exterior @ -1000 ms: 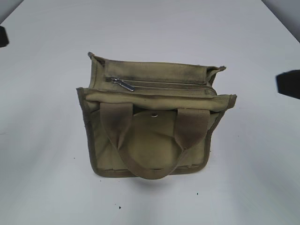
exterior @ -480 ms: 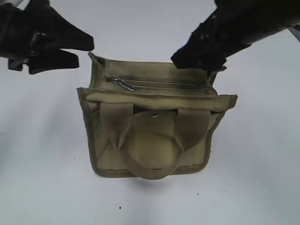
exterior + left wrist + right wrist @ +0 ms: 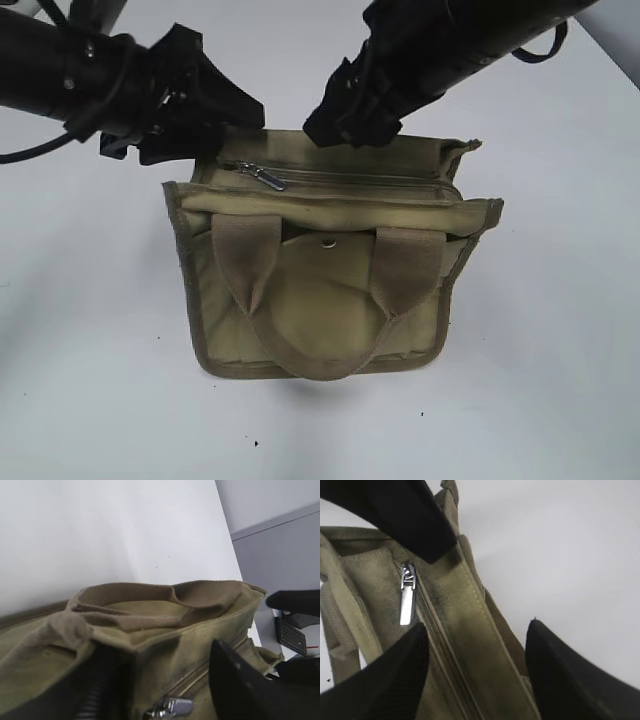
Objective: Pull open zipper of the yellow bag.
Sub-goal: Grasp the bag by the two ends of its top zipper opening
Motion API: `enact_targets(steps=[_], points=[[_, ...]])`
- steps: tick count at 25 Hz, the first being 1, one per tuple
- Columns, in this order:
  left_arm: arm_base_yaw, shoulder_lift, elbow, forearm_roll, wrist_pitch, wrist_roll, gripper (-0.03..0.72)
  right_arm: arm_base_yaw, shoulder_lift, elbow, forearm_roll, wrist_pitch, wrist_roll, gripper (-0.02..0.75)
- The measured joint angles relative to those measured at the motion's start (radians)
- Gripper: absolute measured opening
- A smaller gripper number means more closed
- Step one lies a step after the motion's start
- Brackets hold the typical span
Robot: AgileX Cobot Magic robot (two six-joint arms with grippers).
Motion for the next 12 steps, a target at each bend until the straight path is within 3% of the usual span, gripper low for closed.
enact_targets(steps=[4, 10, 12], points=[[-0.03, 0.02, -0.02, -0.006, -0.023, 0.0, 0.364, 0.0, 0.033, -0.007, 0.002, -0.036, 0.0, 0.471], [-0.043, 0.028, -0.032, -0.004, -0.049, 0.001, 0.052, 0.036, 0.055, -0.007, 0.001, -0.072, -0.019, 0.407], [-0.044, 0.029, -0.034, -0.004, -0.045, 0.001, 0.032, 0.06, 0.057, -0.007, 0.001, -0.076, -0.04, 0.395]])
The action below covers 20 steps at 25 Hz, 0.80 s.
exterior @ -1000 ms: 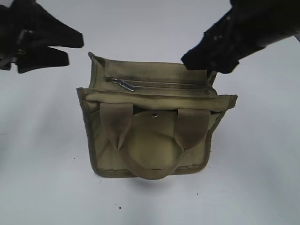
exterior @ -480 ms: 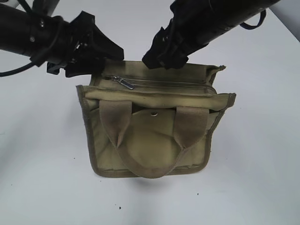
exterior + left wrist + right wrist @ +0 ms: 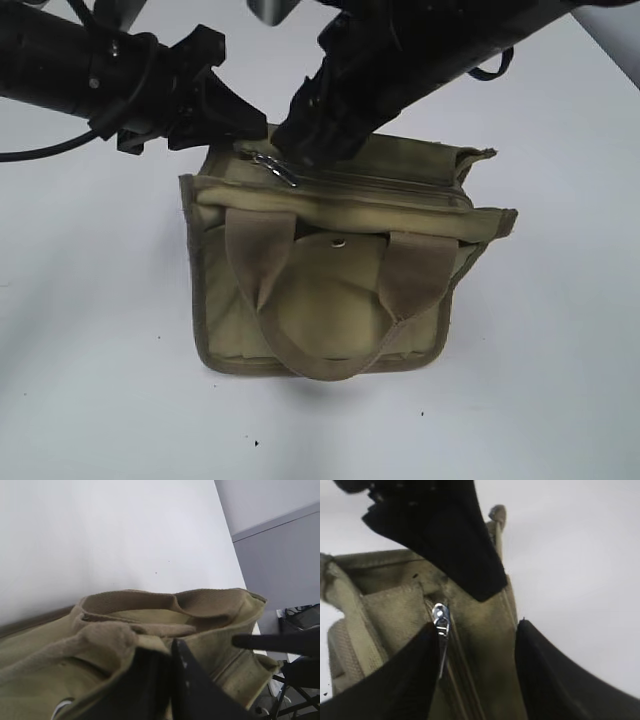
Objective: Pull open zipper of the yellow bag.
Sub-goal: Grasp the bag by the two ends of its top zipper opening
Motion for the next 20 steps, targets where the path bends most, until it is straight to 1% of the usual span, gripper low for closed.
enact_targets(steps=[10, 15, 20], points=[[0.0, 0.0, -0.003, -0.008, 0.022, 0.0, 0.031, 0.01, 0.001, 0.0, -0.001, 0.001, -0.013, 0.385], [0.0, 0.0, -0.003, -0.011, 0.023, 0.001, 0.029, 0.01, 0.005, 0.0, 0.004, 0.04, -0.013, 0.385], [0.0, 0.0, -0.003, -0.012, 0.023, 0.002, 0.029, 0.01, 0.044, 0.0, 0.008, 0.046, -0.013, 0.384]])
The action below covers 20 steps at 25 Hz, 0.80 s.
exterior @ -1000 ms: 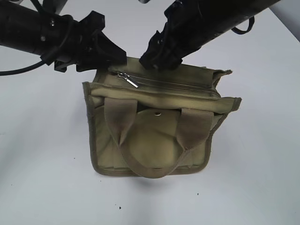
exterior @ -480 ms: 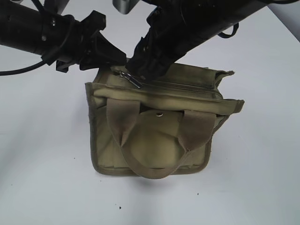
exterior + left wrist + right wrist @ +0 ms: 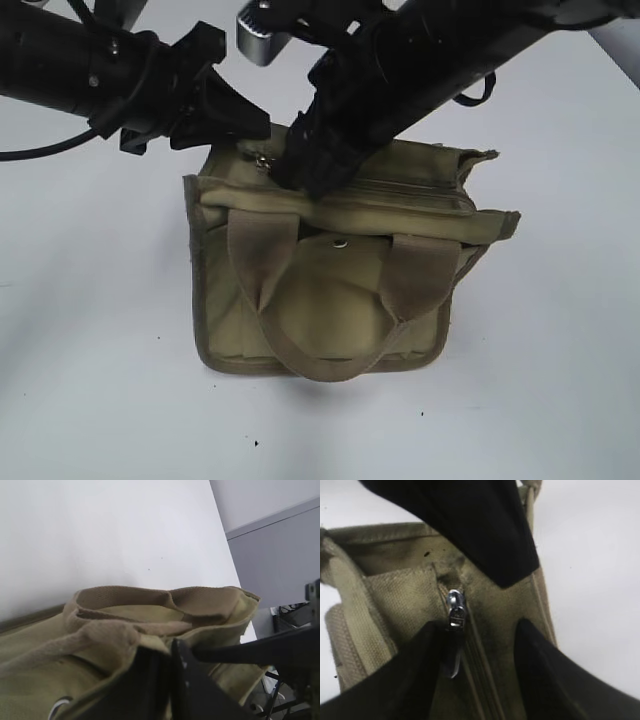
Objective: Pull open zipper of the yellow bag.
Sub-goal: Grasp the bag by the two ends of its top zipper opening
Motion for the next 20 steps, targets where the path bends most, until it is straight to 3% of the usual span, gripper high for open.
enact_targets(steps=[3, 15, 20], points=[[0.0, 0.001, 0.0, 0.0, -0.001, 0.001, 0.029, 0.0, 0.018, -0.002, 0.0, -0.008, 0.0, 0.363], [0.0, 0.004, 0.0, -0.021, 0.002, 0.001, 0.028, 0.018, 0.038, -0.004, -0.001, 0.033, -0.001, 0.009], [0.0, 0.004, 0.0, -0.023, 0.007, 0.001, 0.028, 0.018, 0.038, -0.007, -0.05, 0.06, 0.028, 0.002]])
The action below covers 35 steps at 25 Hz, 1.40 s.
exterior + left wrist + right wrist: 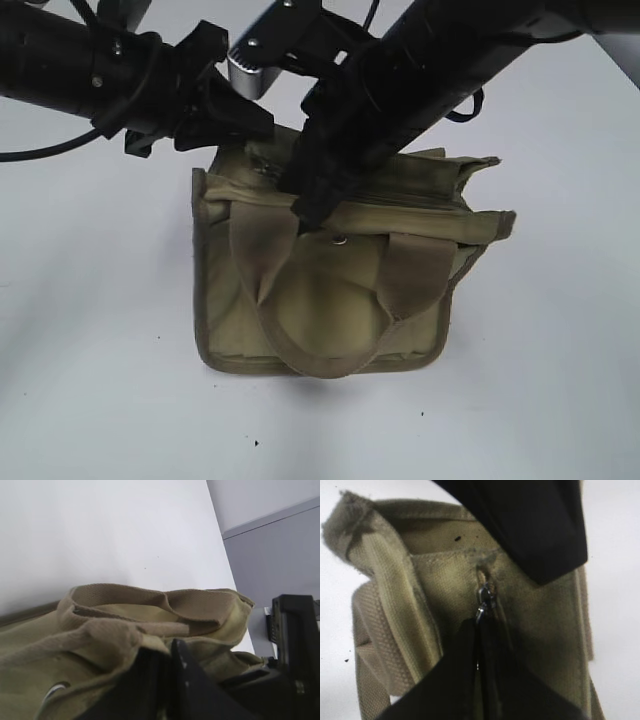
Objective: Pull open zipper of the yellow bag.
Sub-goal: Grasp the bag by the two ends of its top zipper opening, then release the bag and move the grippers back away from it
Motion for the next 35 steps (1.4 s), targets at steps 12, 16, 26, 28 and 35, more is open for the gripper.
enact_targets(steps=[12, 16, 26, 28, 35], points=[[-0.002, -0.001, 0.0, -0.029, 0.02, 0.0, 0.028, -0.19, -0.161, -0.004, -0.31, 0.413, 0.433, 0.002], [-0.002, -0.001, 0.0, -0.029, 0.023, 0.0, 0.028, -0.287, -0.208, -0.004, -0.326, 0.547, 0.483, 0.002], [-0.001, -0.007, 0.0, -0.008, 0.036, 0.0, 0.089, -0.33, -0.254, -0.002, -0.139, 0.574, 0.542, 0.151], [-0.001, -0.027, 0.0, 0.037, 0.046, 0.0, 0.204, -0.33, -0.283, -0.002, -0.135, 0.574, 0.592, 0.293], [-0.001, -0.277, -0.003, 0.395, 0.123, -0.116, 0.47, -0.33, -0.464, 0.11, -0.166, 0.574, 0.687, 0.555]])
